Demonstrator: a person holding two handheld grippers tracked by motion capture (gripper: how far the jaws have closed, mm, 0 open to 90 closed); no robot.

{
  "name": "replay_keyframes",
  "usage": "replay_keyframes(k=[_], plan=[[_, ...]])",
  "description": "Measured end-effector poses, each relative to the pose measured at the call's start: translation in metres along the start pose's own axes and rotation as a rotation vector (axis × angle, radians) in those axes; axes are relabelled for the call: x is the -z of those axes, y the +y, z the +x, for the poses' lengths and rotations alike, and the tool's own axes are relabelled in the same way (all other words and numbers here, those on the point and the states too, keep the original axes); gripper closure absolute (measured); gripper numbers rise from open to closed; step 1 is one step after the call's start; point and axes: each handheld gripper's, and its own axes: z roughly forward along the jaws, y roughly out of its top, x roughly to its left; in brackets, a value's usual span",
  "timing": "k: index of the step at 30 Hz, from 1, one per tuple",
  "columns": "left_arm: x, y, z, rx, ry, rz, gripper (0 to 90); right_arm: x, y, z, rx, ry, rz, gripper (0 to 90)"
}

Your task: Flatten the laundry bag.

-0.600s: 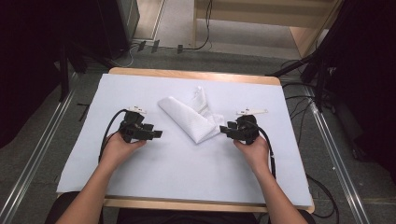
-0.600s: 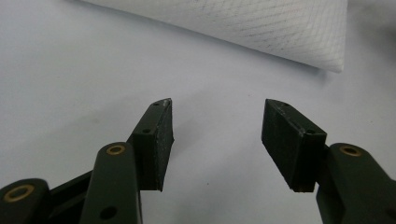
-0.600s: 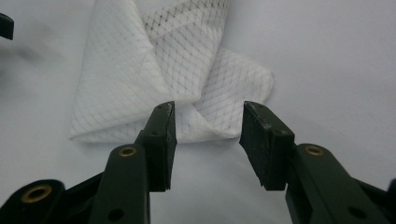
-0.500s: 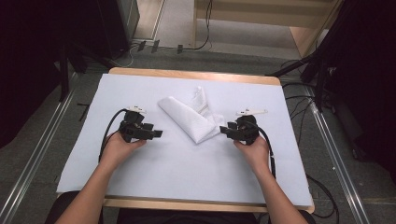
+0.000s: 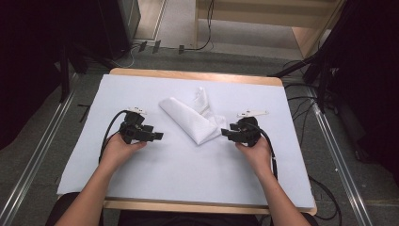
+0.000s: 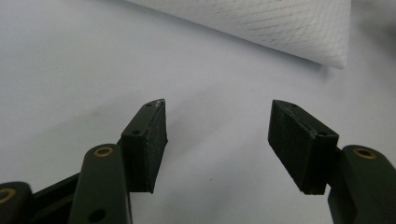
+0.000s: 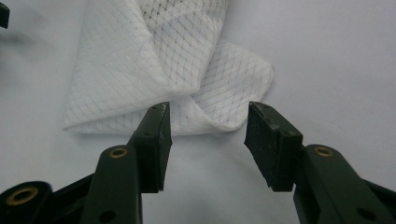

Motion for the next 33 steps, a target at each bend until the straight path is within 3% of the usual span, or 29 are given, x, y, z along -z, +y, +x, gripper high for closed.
replay_keyframes(k=[15, 33], plan=[[0.0012, -0.0006, 0.0028, 0.011, -0.008, 0.0, 37.4, -0.0009, -0.0002, -0.0018, 0.004, -0.009, 0.001, 42.0], [0.0033, -0.0008, 0.0048, 0.018, -0.013, 0.003, 37.0, -0.0008, 0.0, -0.0005, 0.013, -0.004, 0.008, 42.4]])
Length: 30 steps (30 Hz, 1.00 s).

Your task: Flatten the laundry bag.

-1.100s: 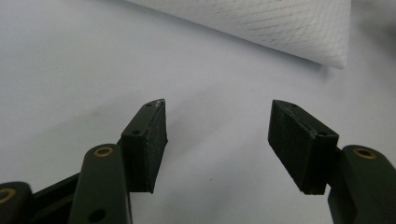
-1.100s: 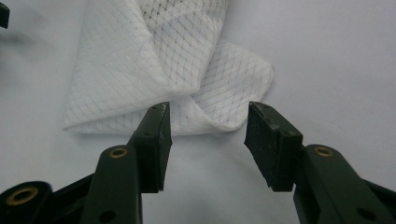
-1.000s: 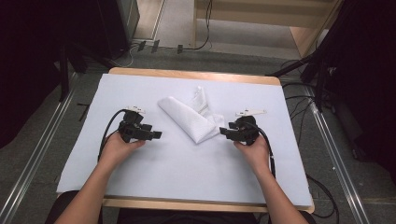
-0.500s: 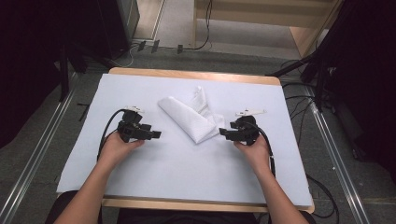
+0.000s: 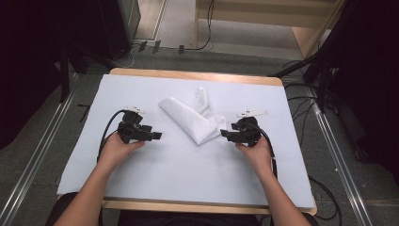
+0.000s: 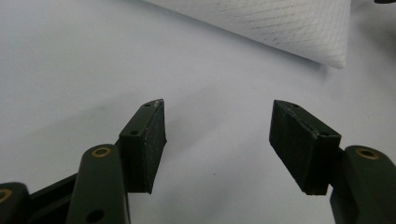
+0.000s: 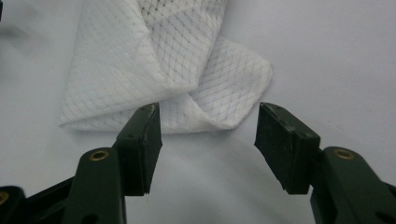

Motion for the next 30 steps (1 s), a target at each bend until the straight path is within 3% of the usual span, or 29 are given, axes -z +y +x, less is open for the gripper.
replay_keyframes(k=[27, 30], plan=[[0.0024, 0.0001, 0.0033, 0.01, -0.002, 0.008, 36.8, 0.0002, 0.0004, 0.001, 0.003, 0.004, 0.002, 44.4], [0.004, 0.0003, 0.0029, 0.012, 0.0, 0.005, 36.7, 0.0012, 0.0006, 0.0013, 0.001, 0.012, 0.005, 53.4]])
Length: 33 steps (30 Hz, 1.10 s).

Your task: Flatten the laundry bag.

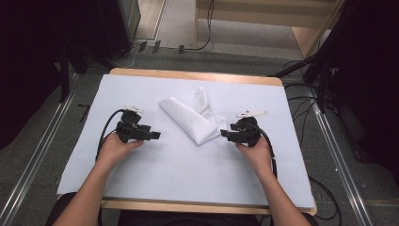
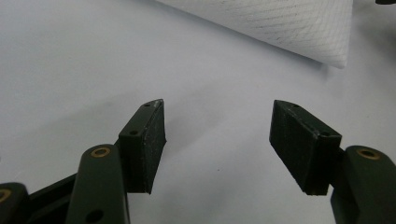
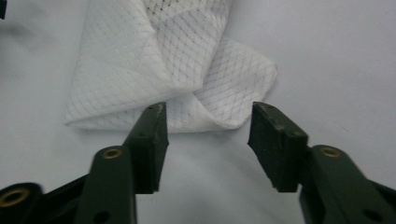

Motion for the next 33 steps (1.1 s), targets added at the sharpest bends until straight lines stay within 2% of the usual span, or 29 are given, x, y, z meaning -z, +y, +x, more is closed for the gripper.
replay_keyframes(k=[6, 7, 9, 15, 17, 22, 27, 29, 33], plan=[[0.001, -0.001, 0.0, -0.001, 0.003, -0.001, 36.7, -0.004, 0.001, 0.001, -0.001, 0.032, 0.009, 78.8], [0.002, -0.001, 0.0, -0.002, 0.005, 0.0, 36.7, -0.008, 0.003, 0.001, 0.0, 0.034, 0.03, 84.7], [0.003, -0.003, 0.0, 0.005, 0.006, -0.005, 36.7, -0.011, 0.004, -0.001, 0.006, 0.036, 0.034, 87.1], [0.007, -0.004, 0.001, 0.016, 0.01, -0.015, 36.7, -0.017, 0.009, -0.006, -0.018, 0.043, 0.042, 90.0], [0.007, -0.005, 0.001, 0.019, 0.01, -0.017, 36.7, -0.02, 0.012, -0.007, -0.012, 0.029, 0.034, 90.0], [0.008, -0.007, 0.003, 0.022, 0.015, -0.016, 36.7, -0.028, 0.025, -0.012, -0.03, 0.035, 0.02, 90.0], [0.011, -0.009, 0.004, 0.025, 0.017, -0.018, 36.7, -0.042, 0.032, -0.015, -0.032, 0.035, 0.028, 90.0], [0.013, -0.01, 0.005, 0.031, 0.021, -0.024, 36.7, -0.047, 0.034, -0.017, -0.036, 0.032, 0.052, 90.0], [0.015, -0.012, 0.006, 0.038, 0.022, -0.025, 36.7, -0.054, 0.036, -0.019, -0.037, 0.031, 0.062, 90.0]])
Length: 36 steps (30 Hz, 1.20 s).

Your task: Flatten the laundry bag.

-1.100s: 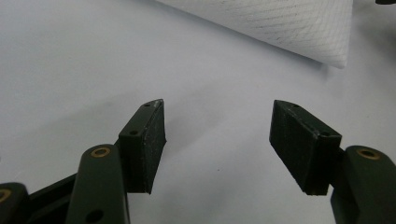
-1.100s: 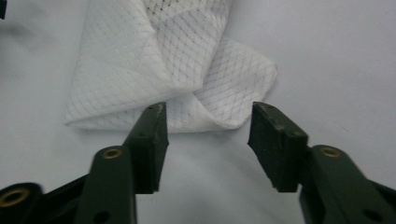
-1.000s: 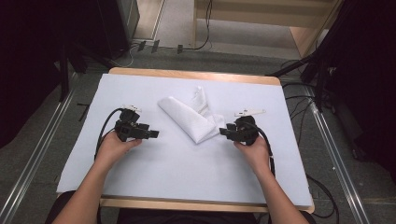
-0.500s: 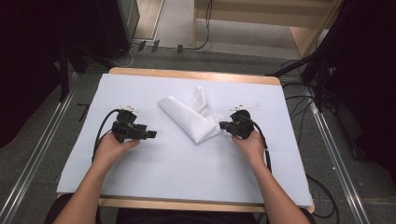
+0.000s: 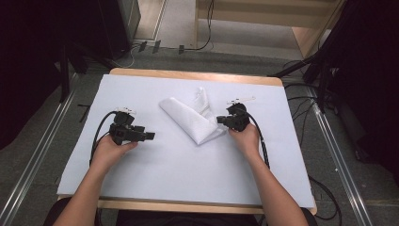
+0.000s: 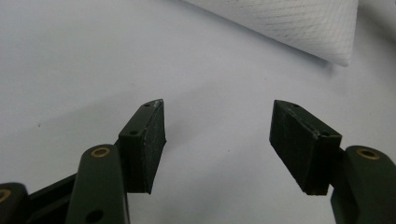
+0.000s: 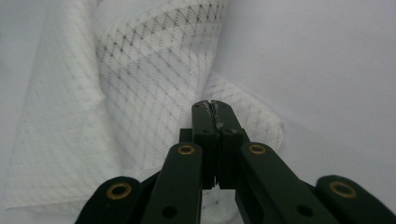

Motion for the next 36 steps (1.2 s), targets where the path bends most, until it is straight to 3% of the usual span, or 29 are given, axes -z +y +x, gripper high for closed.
replay_keyframes(k=[6, 13, 16, 36], plan=[[0.003, -0.003, 0.001, 0.005, 0.011, -0.002, 36.7, -0.01, 0.0, -0.001, -0.01, 0.006, 0.035, 90.0], [0.006, -0.006, 0.003, 0.011, 0.016, -0.003, 36.7, -0.012, 0.002, 0.003, -0.022, 0.064, 0.021, 90.0], [0.006, -0.006, 0.003, 0.011, 0.016, -0.006, 36.7, -0.008, 0.005, 0.01, -0.005, 0.09, 0.009, 90.0], [0.014, -0.005, 0.008, 0.017, 0.038, -0.013, 36.7, 0.006, 0.016, 0.043, 0.084, 0.143, -0.036, 90.0]])
